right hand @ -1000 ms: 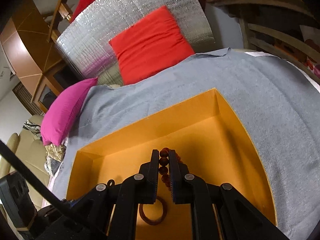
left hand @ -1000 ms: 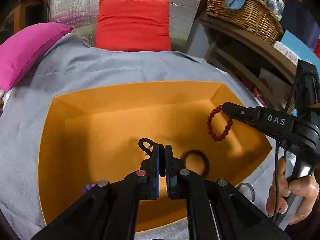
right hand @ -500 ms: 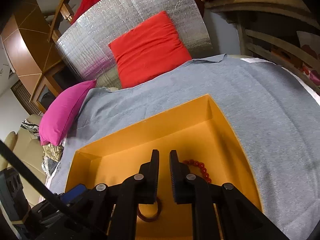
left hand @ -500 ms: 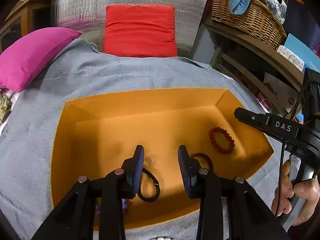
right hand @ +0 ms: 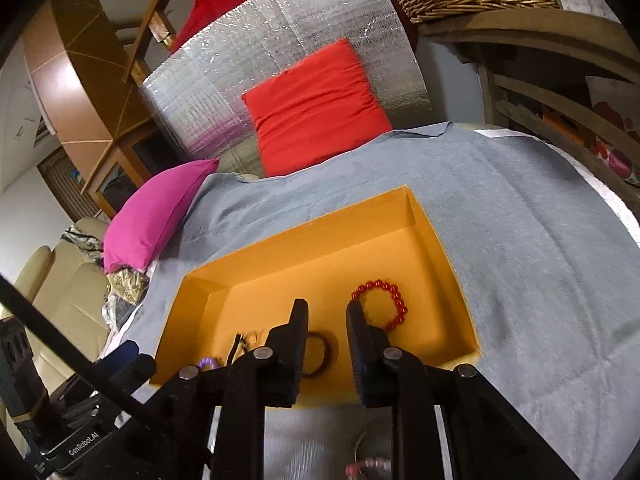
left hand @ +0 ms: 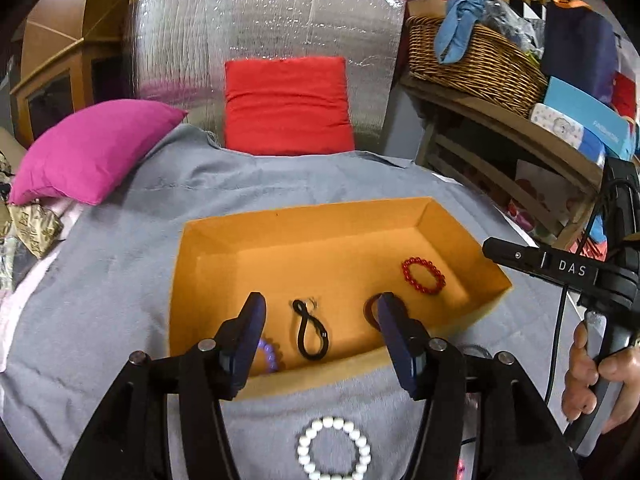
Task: Organize jewelry
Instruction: 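Raise both open tools out of the box, then grasp the pink crystal bracelet with the left tool while the right moves toward the silver bangle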
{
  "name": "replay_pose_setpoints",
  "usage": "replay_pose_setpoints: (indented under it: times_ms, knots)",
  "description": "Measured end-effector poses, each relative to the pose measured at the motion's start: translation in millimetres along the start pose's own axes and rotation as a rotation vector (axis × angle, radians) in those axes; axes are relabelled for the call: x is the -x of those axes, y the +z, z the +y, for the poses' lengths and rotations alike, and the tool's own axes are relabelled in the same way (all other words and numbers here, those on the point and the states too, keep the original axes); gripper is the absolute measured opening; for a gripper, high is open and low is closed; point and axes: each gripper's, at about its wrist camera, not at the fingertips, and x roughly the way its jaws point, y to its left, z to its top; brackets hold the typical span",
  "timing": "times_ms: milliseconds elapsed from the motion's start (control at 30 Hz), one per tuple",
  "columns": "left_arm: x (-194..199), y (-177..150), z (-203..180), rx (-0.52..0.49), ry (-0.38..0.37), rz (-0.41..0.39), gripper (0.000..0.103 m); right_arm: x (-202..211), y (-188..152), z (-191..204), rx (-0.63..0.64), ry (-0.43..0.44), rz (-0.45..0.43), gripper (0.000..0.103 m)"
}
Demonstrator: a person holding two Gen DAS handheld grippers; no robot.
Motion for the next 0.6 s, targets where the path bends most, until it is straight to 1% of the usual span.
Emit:
replay_pose_setpoints:
  times_ms: [100, 200, 333, 600]
  knots:
    - [12.0, -13.3, -3.4, -0.022, -0.007, -0.003, 0.06, 14.7, -15.3, -3.4, 0.007, 0.013, 0.019, 0.022]
    - [21.7, -36.5, -5.9, -0.031, -0.019, 0.009, 0.06, 28.3, -30.4, -9.8, 0.008, 0.012, 0.034, 0.022]
    - [24.8, -69.8, -7.9, -0.04, -0.036, 0.076, 0.061, 45.1, -46.2, -19.1, 0.004, 0.011, 0.046, 0.022]
    - [33.2, -96.8, -12.2, -0.072, -0.018, 0.105, 0.061, 67.0, -82.6, -37.9, 0.015, -0.001, 0.1, 0.022]
